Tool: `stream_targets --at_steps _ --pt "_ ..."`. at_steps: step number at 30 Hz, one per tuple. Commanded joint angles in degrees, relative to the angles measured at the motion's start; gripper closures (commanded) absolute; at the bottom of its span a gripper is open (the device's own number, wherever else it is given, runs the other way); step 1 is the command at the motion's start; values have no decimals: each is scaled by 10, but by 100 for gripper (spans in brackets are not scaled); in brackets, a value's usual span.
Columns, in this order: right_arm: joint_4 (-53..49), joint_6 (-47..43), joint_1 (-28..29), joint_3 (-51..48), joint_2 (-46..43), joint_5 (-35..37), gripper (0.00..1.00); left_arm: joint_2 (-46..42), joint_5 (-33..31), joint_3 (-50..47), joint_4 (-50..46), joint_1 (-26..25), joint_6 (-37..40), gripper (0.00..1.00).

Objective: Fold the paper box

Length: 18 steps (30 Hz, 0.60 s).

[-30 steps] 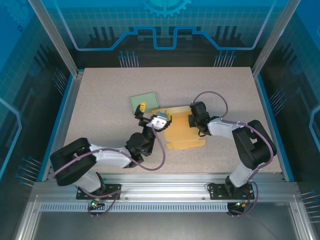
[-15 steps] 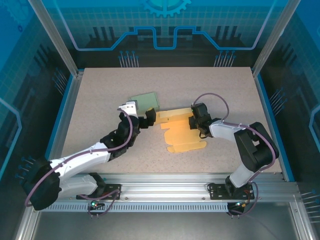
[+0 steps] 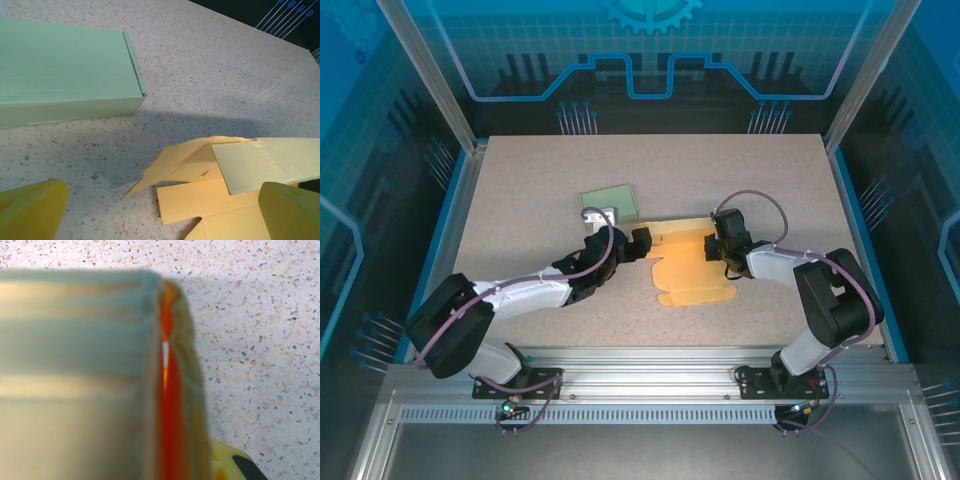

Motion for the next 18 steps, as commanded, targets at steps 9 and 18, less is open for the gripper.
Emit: stream_targets --at_steps 9,18 --pt "0 10 -10 14 5 -22 100 60 85 22 68 34 -67 1" --pt "1 9 -9 14 5 -24 100 112 124 25 89 35 -86 1"
